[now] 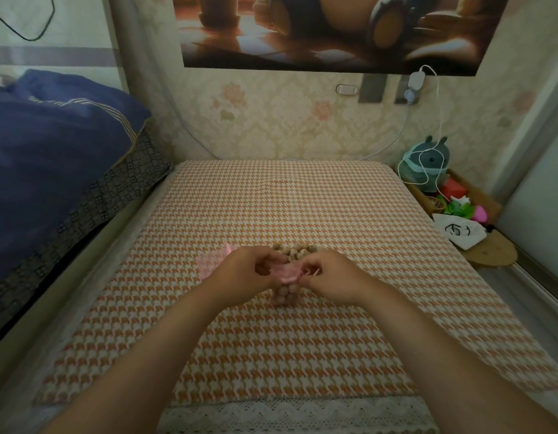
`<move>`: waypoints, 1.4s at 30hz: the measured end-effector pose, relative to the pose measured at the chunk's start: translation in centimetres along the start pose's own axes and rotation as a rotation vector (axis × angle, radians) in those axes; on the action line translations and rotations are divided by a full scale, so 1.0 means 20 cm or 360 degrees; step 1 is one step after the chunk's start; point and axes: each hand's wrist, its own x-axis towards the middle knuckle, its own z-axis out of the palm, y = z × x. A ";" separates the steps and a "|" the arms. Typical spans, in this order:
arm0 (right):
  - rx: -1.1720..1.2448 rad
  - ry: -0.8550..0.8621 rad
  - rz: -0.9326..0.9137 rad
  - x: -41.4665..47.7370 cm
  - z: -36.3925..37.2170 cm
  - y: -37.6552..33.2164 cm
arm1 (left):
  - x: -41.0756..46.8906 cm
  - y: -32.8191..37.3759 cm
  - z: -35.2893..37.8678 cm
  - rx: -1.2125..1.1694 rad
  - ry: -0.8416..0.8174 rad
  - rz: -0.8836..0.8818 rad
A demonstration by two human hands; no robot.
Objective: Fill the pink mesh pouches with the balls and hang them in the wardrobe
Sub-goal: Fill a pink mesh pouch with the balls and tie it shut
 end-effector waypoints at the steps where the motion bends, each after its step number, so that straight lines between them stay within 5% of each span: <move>1: 0.0007 0.0036 0.0007 0.00 0.00 0.00 | -0.01 0.00 -0.01 0.0022 0.0024 -0.0021; 11: 0.0078 0.0126 0.0155 0.01 -0.03 -0.01 | -0.04 -0.03 -0.08 0.0335 0.0050 -0.0177; 23: 0.0767 0.0104 0.0664 -0.02 -0.11 0.02 | -0.04 -0.04 -0.15 0.0385 0.0088 -0.0466; 34: 0.1649 0.0078 0.1003 0.03 -0.02 -0.06 | -0.03 -0.05 -0.11 -0.1166 0.0071 -0.0967; 42: 0.1984 0.0208 0.1059 0.06 0.01 -0.05 | -0.02 -0.07 -0.09 -0.1380 0.0093 -0.1083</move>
